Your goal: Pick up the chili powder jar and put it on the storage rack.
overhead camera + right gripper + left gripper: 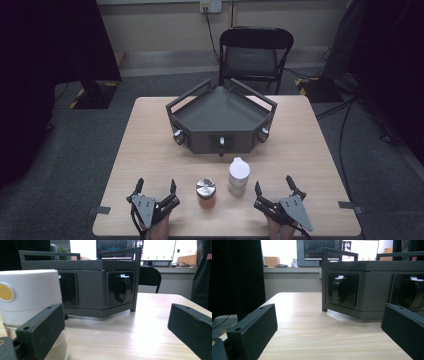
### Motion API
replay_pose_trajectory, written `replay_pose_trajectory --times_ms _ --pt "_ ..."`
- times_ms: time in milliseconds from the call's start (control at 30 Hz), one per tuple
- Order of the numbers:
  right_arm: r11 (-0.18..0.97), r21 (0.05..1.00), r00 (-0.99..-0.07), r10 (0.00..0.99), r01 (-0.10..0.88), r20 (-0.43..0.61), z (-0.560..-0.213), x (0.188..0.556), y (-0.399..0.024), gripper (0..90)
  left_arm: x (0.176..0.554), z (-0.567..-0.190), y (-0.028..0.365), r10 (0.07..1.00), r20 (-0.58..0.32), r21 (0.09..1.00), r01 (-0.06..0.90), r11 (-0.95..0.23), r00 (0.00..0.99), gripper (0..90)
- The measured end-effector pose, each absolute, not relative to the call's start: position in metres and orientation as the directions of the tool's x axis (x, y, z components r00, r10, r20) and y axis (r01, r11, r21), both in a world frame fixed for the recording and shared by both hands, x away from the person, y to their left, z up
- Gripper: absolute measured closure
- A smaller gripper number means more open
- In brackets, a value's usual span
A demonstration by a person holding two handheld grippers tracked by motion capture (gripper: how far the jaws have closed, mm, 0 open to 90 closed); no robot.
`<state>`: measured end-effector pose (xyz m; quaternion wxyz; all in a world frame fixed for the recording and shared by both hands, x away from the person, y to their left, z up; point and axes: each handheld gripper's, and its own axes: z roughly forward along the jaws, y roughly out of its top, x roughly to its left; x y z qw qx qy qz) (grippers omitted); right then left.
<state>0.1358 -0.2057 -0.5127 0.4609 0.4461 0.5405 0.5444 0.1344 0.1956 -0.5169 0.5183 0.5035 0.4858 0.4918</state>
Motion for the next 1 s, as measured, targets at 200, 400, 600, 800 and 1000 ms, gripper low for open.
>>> replay_pose_trajectory --times_ms 200,400,600,800,1000 --pt "0.009 1.0 -0.175 0.984 -0.021 -0.013 -0.513 0.1356 -0.2054 0.0 0.1343 -0.517 0.1955 0.999 -0.007 1.0 -0.021 0.008 0.044 0.0" --pt "0.01 1.0 -0.173 0.985 -0.024 -0.014 -0.5136 0.1352 -0.205 0.0 0.1343 -0.5171 0.1956 0.999 -0.007 1.0 -0.022 0.008 0.044 0.0" --pt "0.009 1.0 -0.168 0.986 -0.025 -0.013 -0.5138 0.135 -0.2043 0.0 0.1343 -0.5171 0.1923 1.0 -0.007 1.0 -0.022 0.008 0.026 0.0" --pt "0.008 1.0 -0.169 0.986 -0.027 -0.013 -0.5141 0.1348 -0.2045 0.0 0.1343 -0.517 0.1924 1.0 -0.007 1.0 -0.021 0.008 0.027 0.0" --pt "0.008 1.0 -0.171 0.985 -0.026 -0.013 -0.514 0.135 -0.2048 0.0 0.1343 -0.5169 0.1935 0.999 -0.007 1.0 -0.021 0.008 0.034 0.0"
